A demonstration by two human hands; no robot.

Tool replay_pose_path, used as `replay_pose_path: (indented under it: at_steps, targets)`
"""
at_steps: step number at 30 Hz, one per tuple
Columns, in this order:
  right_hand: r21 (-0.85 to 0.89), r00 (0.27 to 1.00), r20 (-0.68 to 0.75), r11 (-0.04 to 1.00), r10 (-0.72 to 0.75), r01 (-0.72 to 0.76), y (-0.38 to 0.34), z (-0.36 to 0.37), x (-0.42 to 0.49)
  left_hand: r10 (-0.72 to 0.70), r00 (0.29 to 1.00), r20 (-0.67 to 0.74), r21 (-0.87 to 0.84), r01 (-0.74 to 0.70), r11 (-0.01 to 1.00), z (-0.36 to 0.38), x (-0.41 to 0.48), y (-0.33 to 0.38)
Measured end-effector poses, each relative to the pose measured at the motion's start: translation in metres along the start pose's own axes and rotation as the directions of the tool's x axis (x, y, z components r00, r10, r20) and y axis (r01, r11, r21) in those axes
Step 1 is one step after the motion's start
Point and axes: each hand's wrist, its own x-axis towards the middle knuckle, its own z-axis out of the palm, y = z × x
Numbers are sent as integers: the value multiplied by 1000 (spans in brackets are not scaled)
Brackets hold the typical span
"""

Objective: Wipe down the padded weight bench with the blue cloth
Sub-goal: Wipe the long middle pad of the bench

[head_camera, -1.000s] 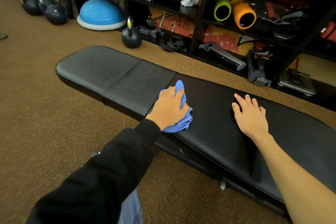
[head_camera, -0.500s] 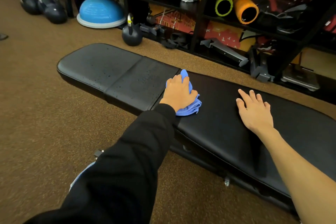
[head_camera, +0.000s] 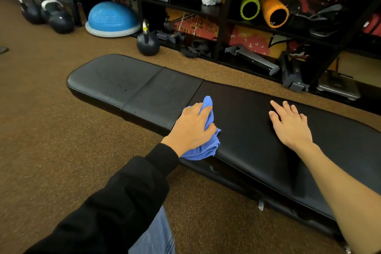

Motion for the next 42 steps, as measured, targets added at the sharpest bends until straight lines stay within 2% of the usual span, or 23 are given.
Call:
replay_pose_path:
  at_steps: [11,15,23,28,32,35,42]
  targets:
    - [9,1000,13,1000,-9,9,1,-1,-2,-154,985,72,61,149,987,13,56,5]
    - [17,1000,0,1000,-18,18,2,0,-1,-113,993,37,32,112,993,13,52,2]
    - [18,1000,18,1000,-12,12,2,-1,-3,-125,991,43,31,124,992,10,43,10]
    - [23,1000,21,1000,-10,10,2,-2,-2,-12,1000,-2,-53,12,999,1,0,15]
    - [25,1000,19,1000,-14,13,2,-2,-3,29,999,13,-28,-29,999,-10,-25,4]
    - [23,1000,10,999,-22,22,2,-1,-3,0,1000,6,9,0,1000,-8,-17,4]
    - [14,1000,0,1000,-16,16,0,-1,-4,-176,984,7,77,175,982,20,53,3]
